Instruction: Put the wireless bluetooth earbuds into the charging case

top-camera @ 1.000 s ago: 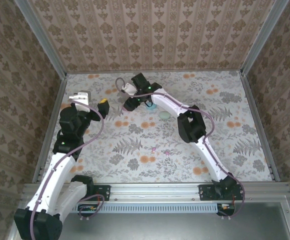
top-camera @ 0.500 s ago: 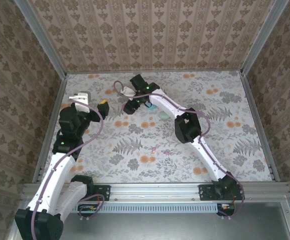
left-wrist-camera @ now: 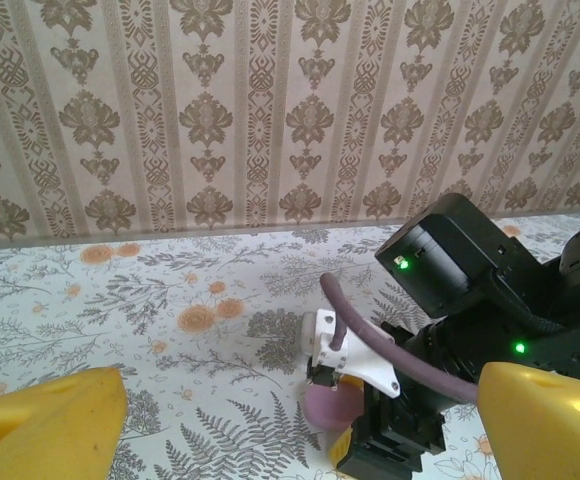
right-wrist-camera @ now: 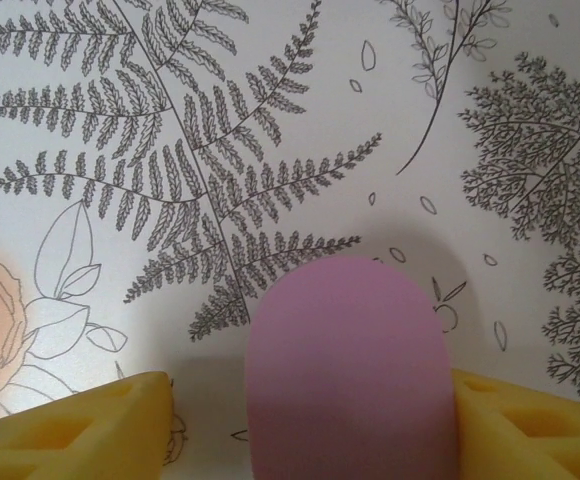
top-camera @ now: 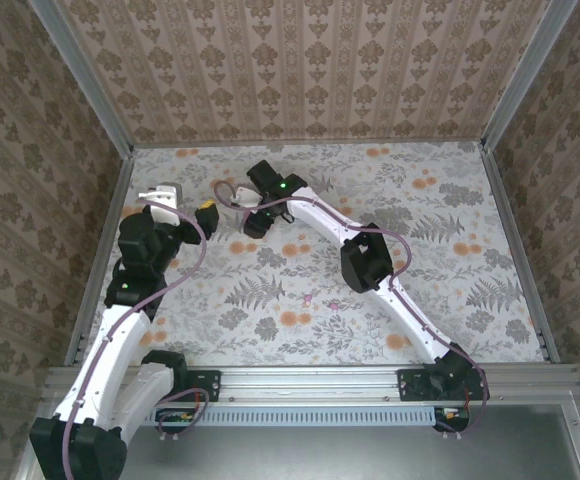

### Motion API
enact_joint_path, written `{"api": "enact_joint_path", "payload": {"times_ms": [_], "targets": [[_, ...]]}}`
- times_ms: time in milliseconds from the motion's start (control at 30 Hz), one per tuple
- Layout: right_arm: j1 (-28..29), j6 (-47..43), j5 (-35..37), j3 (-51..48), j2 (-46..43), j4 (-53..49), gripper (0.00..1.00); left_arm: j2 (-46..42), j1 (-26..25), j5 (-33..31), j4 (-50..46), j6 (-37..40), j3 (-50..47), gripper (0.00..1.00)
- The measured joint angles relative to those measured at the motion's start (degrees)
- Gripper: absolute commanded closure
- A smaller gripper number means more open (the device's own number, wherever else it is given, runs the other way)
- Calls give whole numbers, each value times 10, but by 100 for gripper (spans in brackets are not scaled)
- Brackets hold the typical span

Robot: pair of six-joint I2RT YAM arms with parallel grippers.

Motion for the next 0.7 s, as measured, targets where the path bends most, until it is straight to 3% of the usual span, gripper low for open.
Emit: {"api": "enact_joint_path", "payload": {"times_ms": [467, 700], "targets": [[3, -11, 2, -16, -7, 8, 68, 1, 2, 4, 0, -4, 5, 9], [3, -13, -35, -238, -131, 55, 68, 1, 2, 3, 0, -10, 5, 9]]}}
